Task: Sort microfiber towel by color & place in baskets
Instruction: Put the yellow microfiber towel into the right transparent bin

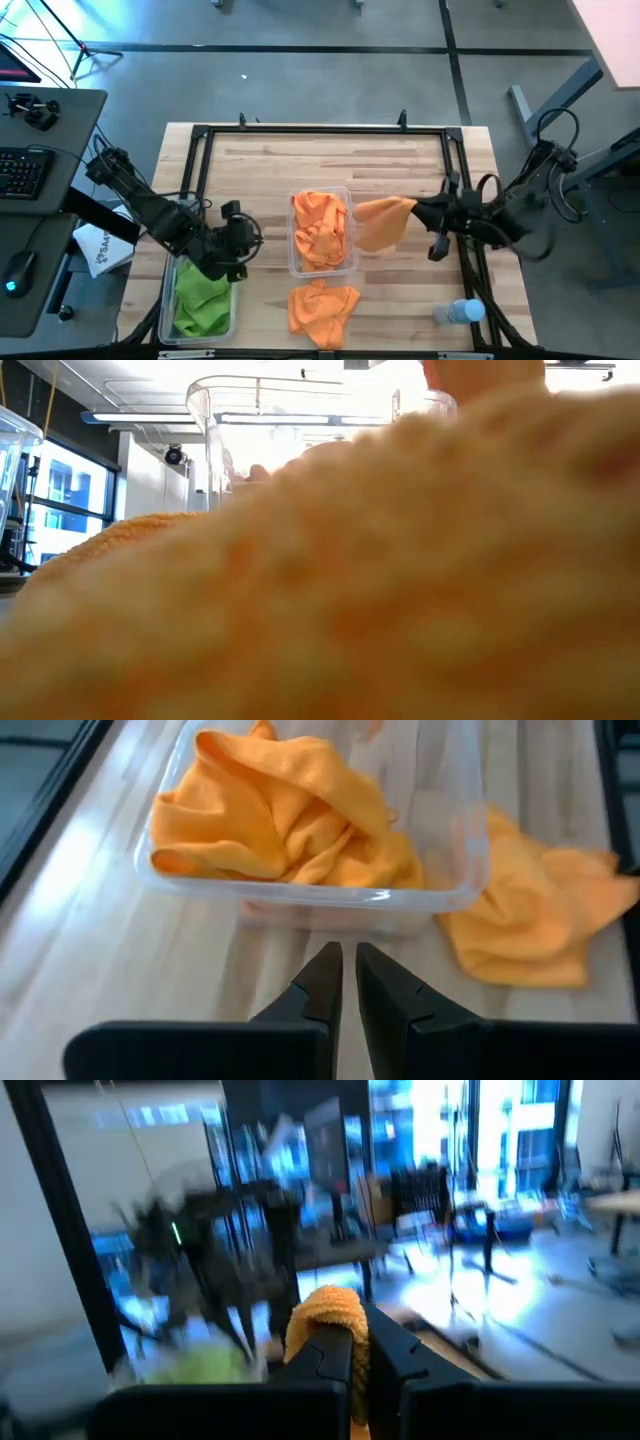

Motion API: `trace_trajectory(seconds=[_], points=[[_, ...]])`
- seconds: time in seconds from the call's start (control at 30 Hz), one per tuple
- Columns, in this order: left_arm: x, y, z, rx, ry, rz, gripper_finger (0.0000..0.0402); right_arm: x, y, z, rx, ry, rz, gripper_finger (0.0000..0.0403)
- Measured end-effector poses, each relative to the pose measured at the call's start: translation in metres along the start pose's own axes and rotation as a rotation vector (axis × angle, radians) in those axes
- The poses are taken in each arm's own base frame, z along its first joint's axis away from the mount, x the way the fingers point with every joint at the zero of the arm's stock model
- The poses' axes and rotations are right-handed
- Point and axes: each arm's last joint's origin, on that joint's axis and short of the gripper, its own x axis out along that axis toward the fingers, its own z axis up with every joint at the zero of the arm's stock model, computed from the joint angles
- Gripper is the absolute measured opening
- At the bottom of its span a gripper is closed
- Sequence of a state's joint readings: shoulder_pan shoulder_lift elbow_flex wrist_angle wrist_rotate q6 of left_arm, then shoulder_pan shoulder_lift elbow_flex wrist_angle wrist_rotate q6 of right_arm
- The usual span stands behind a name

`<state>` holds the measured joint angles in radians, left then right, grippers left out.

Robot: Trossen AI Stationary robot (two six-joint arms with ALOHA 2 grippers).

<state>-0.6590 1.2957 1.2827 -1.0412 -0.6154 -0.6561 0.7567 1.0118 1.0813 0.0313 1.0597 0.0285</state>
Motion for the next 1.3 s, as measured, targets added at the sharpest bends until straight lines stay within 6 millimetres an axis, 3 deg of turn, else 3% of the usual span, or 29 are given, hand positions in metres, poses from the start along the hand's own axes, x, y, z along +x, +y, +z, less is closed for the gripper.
trace_trajectory(seconds=[0.23, 0.4, 0.57, 0.8, 0.93, 1.07, 1.3], points=[[0.022, 0.008, -0.007, 0.186, -0.007, 0.024, 0.0005, 0.021, -0.002, 0.027, 0.043, -0.252, 0.053, 0.0], [0.035, 0.017, -0.026, 0.198, -0.043, -0.056, 0.0001, 0.052, 0.009, 0.036, -0.001, -0.262, 0.021, 0.0], [0.025, 0.038, -0.043, 0.118, -0.166, -0.138, 0.0, 0.091, 0.026, 0.055, -0.099, -0.218, 0.019, 0.0], [0.006, 0.061, -0.058, 0.07, -0.33, -0.225, 0.0, 0.145, 0.032, 0.073, -0.213, -0.093, -0.002, 0.0], [0.002, 0.068, -0.064, 0.061, -0.332, -0.234, 0.0, 0.165, 0.031, 0.064, -0.219, 0.044, -0.034, 0.0], [0.003, 0.069, -0.068, 0.078, -0.307, -0.247, 0.0, 0.175, 0.034, 0.037, -0.17, 0.201, -0.071, 0.0], [0.005, 0.07, -0.074, 0.15, -0.243, -0.249, 0.0, 0.161, 0.036, -0.005, -0.025, 0.417, -0.21, 0.0]])
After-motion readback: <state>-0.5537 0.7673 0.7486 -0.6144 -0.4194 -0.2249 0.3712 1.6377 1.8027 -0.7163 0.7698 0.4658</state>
